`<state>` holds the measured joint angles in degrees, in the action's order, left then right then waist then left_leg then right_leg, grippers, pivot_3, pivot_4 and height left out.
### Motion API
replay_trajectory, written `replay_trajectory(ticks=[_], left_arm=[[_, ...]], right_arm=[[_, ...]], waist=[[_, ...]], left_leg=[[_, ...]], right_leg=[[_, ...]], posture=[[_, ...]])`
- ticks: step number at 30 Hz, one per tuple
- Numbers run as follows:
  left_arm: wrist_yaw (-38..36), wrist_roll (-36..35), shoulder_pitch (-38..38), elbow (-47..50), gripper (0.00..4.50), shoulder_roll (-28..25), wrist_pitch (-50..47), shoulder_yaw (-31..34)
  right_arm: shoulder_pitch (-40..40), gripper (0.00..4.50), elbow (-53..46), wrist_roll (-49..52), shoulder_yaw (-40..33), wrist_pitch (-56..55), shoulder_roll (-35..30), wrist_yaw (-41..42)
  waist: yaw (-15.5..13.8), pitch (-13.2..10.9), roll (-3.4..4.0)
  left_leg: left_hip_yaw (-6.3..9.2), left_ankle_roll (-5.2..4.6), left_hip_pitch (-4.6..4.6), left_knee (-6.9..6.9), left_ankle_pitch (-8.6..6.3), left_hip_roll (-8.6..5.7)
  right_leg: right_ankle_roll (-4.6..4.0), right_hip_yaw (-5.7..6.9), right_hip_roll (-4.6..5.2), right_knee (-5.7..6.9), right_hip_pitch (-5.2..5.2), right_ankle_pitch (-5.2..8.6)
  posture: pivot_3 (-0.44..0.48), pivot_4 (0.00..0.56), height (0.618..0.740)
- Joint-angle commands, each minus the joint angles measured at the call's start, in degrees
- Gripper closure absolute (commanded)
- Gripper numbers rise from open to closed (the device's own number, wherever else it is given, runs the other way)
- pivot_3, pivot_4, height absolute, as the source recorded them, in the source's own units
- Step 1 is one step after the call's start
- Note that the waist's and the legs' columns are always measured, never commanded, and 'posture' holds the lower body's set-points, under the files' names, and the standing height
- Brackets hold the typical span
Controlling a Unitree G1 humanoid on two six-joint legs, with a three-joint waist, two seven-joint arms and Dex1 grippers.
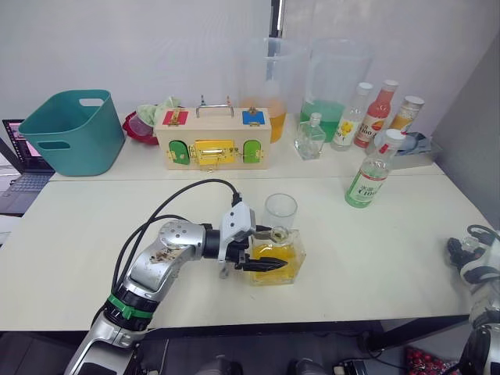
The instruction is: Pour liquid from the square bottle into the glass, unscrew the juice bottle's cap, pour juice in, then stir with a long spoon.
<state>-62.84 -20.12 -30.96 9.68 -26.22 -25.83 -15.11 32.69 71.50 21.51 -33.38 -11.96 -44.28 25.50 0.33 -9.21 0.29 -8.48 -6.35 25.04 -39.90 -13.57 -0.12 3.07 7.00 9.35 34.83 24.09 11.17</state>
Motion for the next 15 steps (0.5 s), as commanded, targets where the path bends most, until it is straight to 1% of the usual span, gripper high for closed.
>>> replay_trajectory(ticks=[1, 7, 10, 13, 15], left_arm=[[-1.01, 0.37, 0.18, 1.65, 1.70, -0.27, 2.50, -0.78], [-0.77, -0.33, 0.58, 1.70, 1.70, 0.04, 2.44, -0.52], [-0.80, -0.45, 0.69, 1.69, 1.70, 0.07, 2.50, -0.43], [-1.06, -1.29, 0.80, 1.93, 1.70, 0.25, 2.45, 0.08], [-1.21, -2.20, 1.05, 2.57, 1.70, 0.00, 1.88, 0.84]], right_arm=[[1.56, 0.03, -4.87, 5.83, -5.59, -4.79, -4.03, 7.30], [3.63, 0.03, -10.70, 8.73, -6.88, -1.82, -8.91, 15.22], [3.93, 0.03, -12.94, 9.15, -6.37, 0.24, -9.68, 16.93], [3.81, 0.03, -20.74, 10.79, -4.04, 7.27, -10.14, 22.23], [1.47, 0.03, -28.60, 13.09, -1.09, 16.26, -10.31, 28.55]], waist=[[-0.02, 0.00, 0.07], [-0.02, 0.00, 0.09], [-0.06, 0.00, 0.09], [-0.06, 0.00, 0.11], [-0.07, 0.01, 0.15]], left_leg=[[0.00, 0.00, 0.00, 0.00, 0.00, 0.00], [0.00, -0.01, -0.05, 0.01, -0.01, 0.02], [0.01, -0.02, -0.06, 0.01, -0.01, 0.03], [0.01, -0.03, -0.05, 0.00, -0.02, 0.02], [0.01, -0.05, -0.05, 0.01, -0.03, 0.02]], right_leg=[[0.00, 0.00, 0.00, -0.01, 0.00, 0.00], [0.00, -0.03, 0.01, 0.00, -0.01, 0.00], [-0.01, -0.03, 0.03, 0.01, -0.01, 0.00], [-0.01, -0.05, 0.08, 0.01, 0.00, -0.01], [-0.02, -0.09, 0.12, 0.06, 0.03, -0.01]], posture=[[0.000, 0.150, 0.740], [0.000, 0.150, 0.740], [0.000, 0.150, 0.740], [0.000, 0.150, 0.740], [0.000, 0.150, 0.740]])
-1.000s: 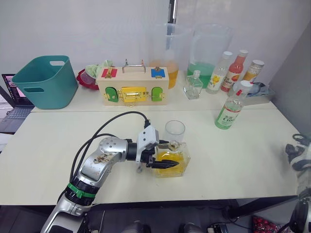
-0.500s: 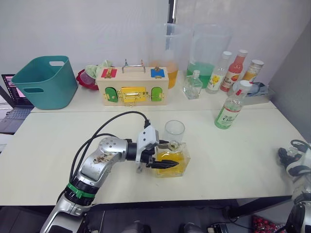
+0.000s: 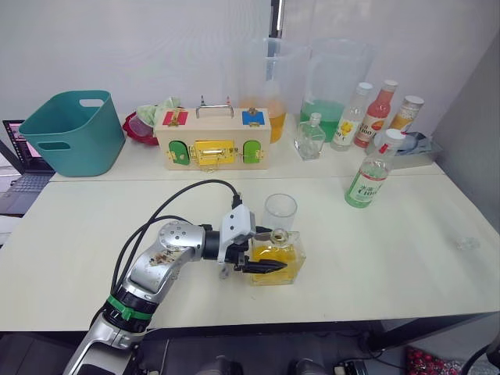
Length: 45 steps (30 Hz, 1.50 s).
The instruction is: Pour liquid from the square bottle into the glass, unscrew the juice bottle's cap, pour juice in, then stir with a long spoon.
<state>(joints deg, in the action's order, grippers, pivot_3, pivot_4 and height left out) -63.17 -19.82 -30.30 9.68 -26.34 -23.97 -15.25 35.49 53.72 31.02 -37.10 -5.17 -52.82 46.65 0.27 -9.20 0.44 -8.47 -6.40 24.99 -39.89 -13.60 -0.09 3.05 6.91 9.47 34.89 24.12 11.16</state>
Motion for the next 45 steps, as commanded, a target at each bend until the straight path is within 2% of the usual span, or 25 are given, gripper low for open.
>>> replay_trajectory(ticks=[1, 6, 12, 15, 23, 28, 34, 36, 40, 45], left_arm=[[-0.83, -2.70, 0.53, 2.84, 1.70, -0.04, -0.26, 1.21], [0.30, -3.44, 1.45, 4.89, 1.70, -0.40, -1.78, 1.91], [1.98, -5.43, 3.58, 8.51, 1.70, -1.96, -4.22, 4.07], [3.21, -6.04, 4.93, 10.07, 1.70, -2.87, -5.10, 5.70], [5.63, -8.55, 8.06, 15.00, 1.70, -5.39, -7.26, 8.67], [7.98, -11.95, 9.40, 18.50, 1.70, -6.14, -9.86, 11.62], [11.28, -21.36, 10.83, 21.66, 1.70, -7.05, -16.84, 18.48], [12.71, -24.57, 10.48, 21.79, 1.70, -8.58, -18.91, 22.73], [13.12, -25.32, 9.23, 19.45, 1.70, -13.45, -19.48, 27.96], [13.04, -24.79, 5.76, 14.42, 1.70, -16.77, -18.93, 30.28]], right_arm=[[-3.12, 0.03, -14.77, 4.38, 4.13, 13.16, -1.99, 10.08], [-12.39, 0.03, -32.73, 8.94, 8.34, 26.99, -3.88, 19.79], [-16.98, 0.03, -50.67, 15.74, 11.74, 38.54, -6.65, 28.71], [-18.04, 0.03, -56.30, 16.60, 12.68, 39.57, -6.46, 29.38], [-19.48, 0.03, -63.00, 17.07, 16.21, 42.59, -4.23, 28.12], [-15.23, 0.03, -62.15, 16.20, 20.54, 42.67, -3.06, 28.20], [-11.39, 0.03, -60.73, 15.81, 23.45, 43.27, -2.95, 29.32], [-9.95, 0.03, -60.92, 15.36, 24.76, 43.24, -2.52, 29.25], [-8.35, 0.03, -62.49, 12.86, 27.14, 42.02, -1.16, 27.13], [-9.03, 0.03, -65.26, 12.71, 27.74, 42.60, 0.38, 24.84]], waist=[[-0.01, 0.00, 0.01], [-0.81, 0.00, 0.01], [-0.96, 0.00, 0.01], [-0.99, -0.02, -0.03], [-1.23, -0.05, -0.08], [-1.31, -0.07, -0.11], [-1.53, -0.10, -0.16], [-1.31, -0.12, -0.18], [-1.05, -0.13, -0.21], [-1.51, -0.18, -0.29]], left_leg=[[0.01, 0.00, 0.00, 0.00, 0.00, 0.02], [0.11, -0.14, 0.00, -0.04, -0.08, 0.05], [0.10, -0.20, 0.01, -0.03, -0.13, 0.04], [0.11, -0.22, 0.01, -0.04, -0.15, 0.05], [0.11, 0.05, 0.04, -0.05, -0.32, 0.04], [0.09, 0.17, 0.05, -0.08, -0.38, 0.02], [0.10, 0.17, 0.07, -0.12, -0.38, 0.01], [0.10, 0.17, 0.07, -0.13, -0.37, 0.02], [0.09, 0.22, 0.07, -0.11, -0.35, 0.03], [0.09, 0.25, 0.08, -0.10, -0.36, -0.02]], right_leg=[[0.00, 0.00, 0.00, 0.02, 0.01, 0.00], [-0.02, 0.08, -0.01, 0.09, 0.00, -0.01], [-0.02, 0.06, 0.05, 0.04, 0.05, -0.01], [-0.02, 0.08, 0.04, 0.04, 0.05, -0.01], [-0.02, 0.08, 0.06, 0.01, 0.07, -0.01], [-0.02, 0.07, 0.07, 0.02, 0.08, -0.01], [-0.02, 0.08, 0.06, 0.02, 0.07, 0.00], [-0.02, 0.08, 0.02, 0.04, 0.08, -0.01], [-0.02, 0.09, -0.04, 0.06, 0.11, 0.00], [-0.01, 0.12, -0.04, 0.03, 0.08, 0.01]], posture=[[0.000, 0.150, 0.740], [0.000, 0.150, 0.740], [0.000, 0.150, 0.740], [0.000, 0.150, 0.740], [0.000, 0.150, 0.740], [0.000, 0.150, 0.740], [0.000, 0.150, 0.740], [0.000, 0.150, 0.740], [0.000, 0.150, 0.740], [0.000, 0.150, 0.740]])
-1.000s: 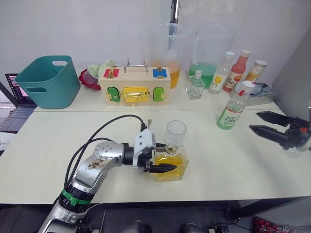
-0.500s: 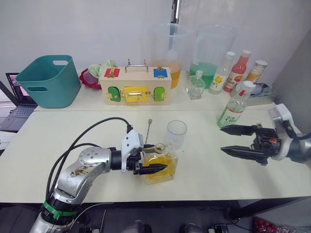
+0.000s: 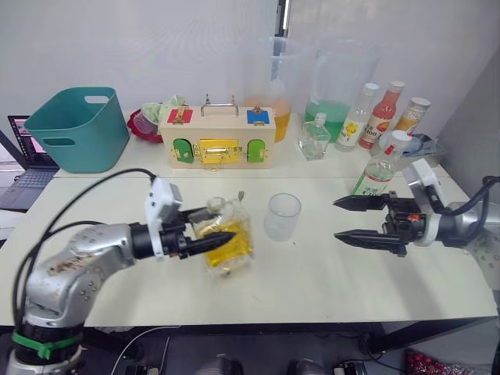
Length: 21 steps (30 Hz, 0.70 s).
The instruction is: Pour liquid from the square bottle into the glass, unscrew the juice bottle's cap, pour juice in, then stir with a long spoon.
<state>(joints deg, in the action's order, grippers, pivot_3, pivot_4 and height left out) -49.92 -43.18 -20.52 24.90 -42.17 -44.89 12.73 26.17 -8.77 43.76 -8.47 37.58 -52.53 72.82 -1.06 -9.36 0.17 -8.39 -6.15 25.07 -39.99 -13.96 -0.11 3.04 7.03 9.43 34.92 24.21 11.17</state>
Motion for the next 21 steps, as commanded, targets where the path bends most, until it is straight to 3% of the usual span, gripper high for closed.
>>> replay_trajectory(ticks=[1, 6, 12, 16, 21], left_arm=[[0.72, 0.22, -5.91, -2.87, 1.70, -1.17, 2.55, 1.80], [5.25, 6.83, -13.18, -8.85, 1.70, -0.07, 5.16, -1.63], [9.34, 19.16, -23.86, -19.73, 1.70, 3.83, 12.31, -10.43], [8.50, 24.29, -28.88, -25.26, 1.70, 5.22, 14.59, -14.98], [6.34, 31.62, -32.40, -33.12, 1.70, 9.43, 26.45, -20.85]], right_arm=[[-0.20, 0.03, -3.38, -0.13, -1.00, -0.25, 0.40, -2.13], [-2.39, 0.03, -5.82, 0.25, -2.14, -0.19, 1.14, -4.45], [-7.14, 0.03, -8.80, 0.62, -4.65, 0.33, 1.65, -8.92], [-8.98, 0.03, -10.39, 1.39, -6.16, -0.37, 2.11, -10.25], [-11.58, 0.03, -12.68, 2.36, -8.63, -0.40, 2.90, -11.81]], waist=[[-0.41, -0.03, -0.06], [-0.73, -0.15, -0.33], [-1.17, -0.21, -0.43], [-0.99, -0.31, -0.60], [-1.05, -0.33, -0.63]], left_leg=[[0.00, 0.02, 0.00, -0.01, -0.01, -0.02], [-0.01, 0.08, 0.01, 0.00, 0.00, -0.04], [-0.07, 0.10, 0.08, 0.06, 0.02, -0.06], [-0.08, 0.12, 0.15, 0.05, 0.05, -0.05], [-0.08, -0.09, 0.16, 0.06, 0.18, -0.03]], right_leg=[[0.00, 0.01, 0.00, 0.00, -0.01, 0.00], [0.00, 0.02, -0.02, 0.00, -0.02, 0.00], [0.00, 0.05, -0.08, -0.01, 0.02, -0.01], [0.00, 0.07, -0.17, 0.00, 0.07, -0.01], [0.00, 0.08, -0.20, -0.02, 0.06, -0.01]], posture=[[0.000, 0.150, 0.740], [0.000, 0.150, 0.740], [0.000, 0.150, 0.740], [0.000, 0.150, 0.740], [0.000, 0.150, 0.740]])
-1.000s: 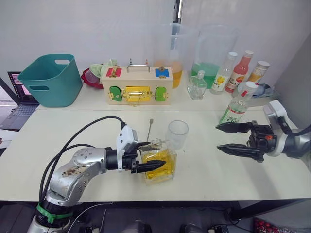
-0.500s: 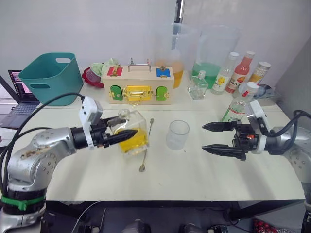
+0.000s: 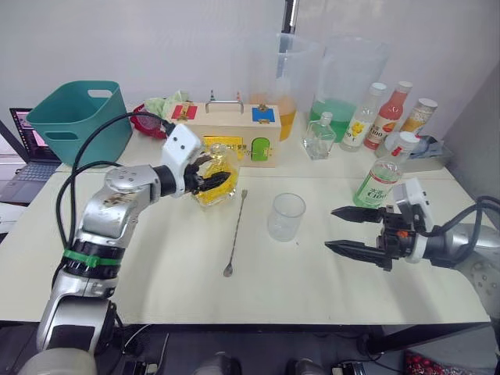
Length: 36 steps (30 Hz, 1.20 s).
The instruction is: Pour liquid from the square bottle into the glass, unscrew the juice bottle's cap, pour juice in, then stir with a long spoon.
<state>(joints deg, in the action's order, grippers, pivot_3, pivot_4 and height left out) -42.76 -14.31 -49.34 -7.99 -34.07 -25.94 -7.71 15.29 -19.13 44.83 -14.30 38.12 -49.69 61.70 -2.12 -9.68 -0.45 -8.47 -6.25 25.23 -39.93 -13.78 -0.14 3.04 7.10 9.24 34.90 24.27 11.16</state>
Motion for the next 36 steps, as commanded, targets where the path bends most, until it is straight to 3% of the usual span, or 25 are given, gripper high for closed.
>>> replay_trajectory(ticks=[1, 6, 20, 36], left_arm=[[-0.66, 4.15, -4.26, -1.58, 1.70, 2.37, 7.88, -1.71], [0.58, 11.78, -6.73, -7.79, 1.70, 6.18, 15.79, -6.31], [8.56, 26.78, -9.25, -13.19, 1.70, 10.62, 32.91, -9.36], [15.60, 33.90, -9.71, -19.45, 1.70, 13.92, 40.55, -10.39]], right_arm=[[-1.21, 0.03, -2.57, 1.02, -3.28, -1.30, 0.10, -1.17], [-3.06, 0.03, -3.47, 1.14, -4.93, -1.68, 0.00, -2.48], [-5.83, 0.03, -5.38, 1.15, -7.83, -1.72, -0.88, -4.25], [-5.01, 0.03, -8.08, 2.83, -5.25, 0.85, -0.24, -9.40]], waist=[[-0.07, -0.01, -0.02], [-0.10, -0.06, -0.10], [-0.28, -0.08, -0.14], [-0.20, -0.09, -0.14]], left_leg=[[0.00, 0.00, 0.00, 0.00, 0.00, 0.00], [0.00, 0.00, 0.03, -0.05, 0.00, -0.01], [0.06, -0.34, 0.12, -0.13, 0.05, 0.01], [0.08, -0.42, 0.17, -0.23, 0.01, 0.02]], right_leg=[[0.00, -0.01, 0.01, -0.01, 0.00, 0.00], [0.00, -0.01, 0.08, -0.03, 0.02, 0.00], [-0.01, -0.01, 0.23, 0.00, 0.12, -0.02], [0.00, 0.00, 0.23, 0.04, 0.13, -0.02]], posture=[[0.000, 0.150, 0.740], [0.000, 0.150, 0.740], [0.000, 0.150, 0.740], [0.000, 0.150, 0.740]])
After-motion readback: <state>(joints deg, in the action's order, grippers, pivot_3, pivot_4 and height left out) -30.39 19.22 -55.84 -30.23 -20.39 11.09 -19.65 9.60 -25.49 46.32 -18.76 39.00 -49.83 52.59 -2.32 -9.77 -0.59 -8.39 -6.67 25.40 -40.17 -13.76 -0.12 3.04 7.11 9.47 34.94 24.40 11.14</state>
